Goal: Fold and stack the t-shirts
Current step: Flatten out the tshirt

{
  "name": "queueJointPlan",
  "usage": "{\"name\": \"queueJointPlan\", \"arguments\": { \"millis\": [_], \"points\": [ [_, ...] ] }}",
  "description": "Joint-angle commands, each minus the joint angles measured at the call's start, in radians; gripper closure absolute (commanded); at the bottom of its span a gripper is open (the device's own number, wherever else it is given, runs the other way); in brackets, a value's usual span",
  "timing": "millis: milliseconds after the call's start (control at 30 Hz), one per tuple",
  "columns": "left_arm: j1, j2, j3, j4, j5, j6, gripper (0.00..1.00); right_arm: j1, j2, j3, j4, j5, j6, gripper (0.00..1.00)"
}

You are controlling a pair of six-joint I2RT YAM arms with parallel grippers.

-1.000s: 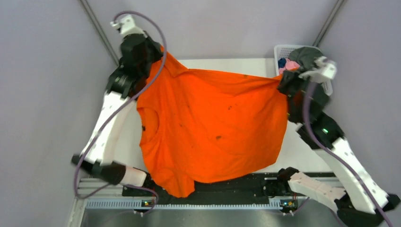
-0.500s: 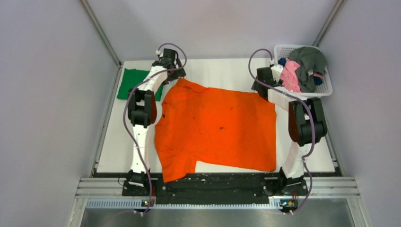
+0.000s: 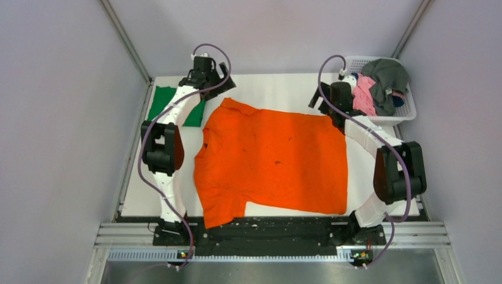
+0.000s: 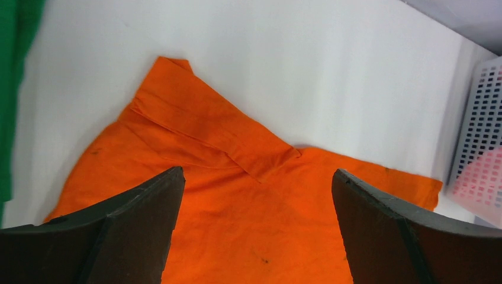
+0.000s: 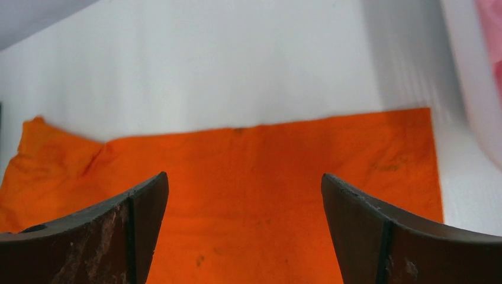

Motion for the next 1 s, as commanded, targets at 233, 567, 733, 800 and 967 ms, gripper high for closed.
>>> {"name": "queueJointPlan", "arguments": {
  "millis": [233,567,733,800,967],
  "points": [
    [-0.054,0.151,-0.007,0.152,0.062,-0.122,0.01,0.053,-0.001,-0.137,0.106,-0.217,0.000,0.01],
    [-0.058,0.237,0.036,0.165,0.022,-0.158,0.01,0.053,0.067,-0.125,0.096,-0.207,-0.014,0.02],
    [-0.058,0.315,0.136,0.235,0.019,-0.191,0.01,0.053,0.083,-0.118,0.087,-0.198,-0.019,0.02],
    [-0.058,0.362,0.200,0.281,0.014,-0.199,0.01,0.052,0.083,-0.112,0.073,-0.188,-0.023,0.02],
    [-0.058,0.499,0.443,0.450,0.053,-0.291,0.01,0.051,0.076,-0.107,0.058,-0.160,-0.032,0.02]
  ]
}}
